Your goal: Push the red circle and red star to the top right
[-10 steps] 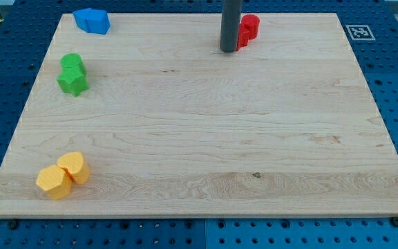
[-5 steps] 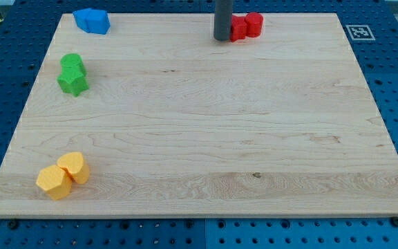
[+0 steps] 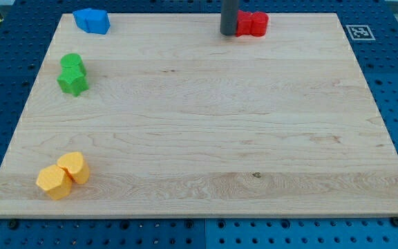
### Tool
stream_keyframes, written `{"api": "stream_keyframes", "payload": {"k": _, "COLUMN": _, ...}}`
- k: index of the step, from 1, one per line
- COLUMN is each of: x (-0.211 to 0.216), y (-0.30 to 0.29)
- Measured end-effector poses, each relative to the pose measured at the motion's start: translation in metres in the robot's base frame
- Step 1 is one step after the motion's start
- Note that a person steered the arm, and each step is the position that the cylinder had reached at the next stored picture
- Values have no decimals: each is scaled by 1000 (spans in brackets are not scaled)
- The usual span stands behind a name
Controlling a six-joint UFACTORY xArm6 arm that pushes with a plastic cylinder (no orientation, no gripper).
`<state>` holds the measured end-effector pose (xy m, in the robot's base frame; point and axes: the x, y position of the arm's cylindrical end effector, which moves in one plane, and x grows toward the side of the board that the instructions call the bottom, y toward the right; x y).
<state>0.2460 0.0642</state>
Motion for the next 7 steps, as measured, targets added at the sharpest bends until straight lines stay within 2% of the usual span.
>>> {"api": "stream_keyframes", "payload": {"k": 2, "x": -3, "y": 46}}
{"api": "stream_keyframes", "payload": {"k": 3, "x": -2, "y": 39}}
{"api": "stream_keyframes", "payload": {"k": 4, "x": -2, "y": -2}}
{"api": "stream_keyframes", "payload": {"k": 5, "x": -44, "y": -16}}
{"api": "stream_keyframes", "payload": {"k": 7, "x": -52, "y": 9}}
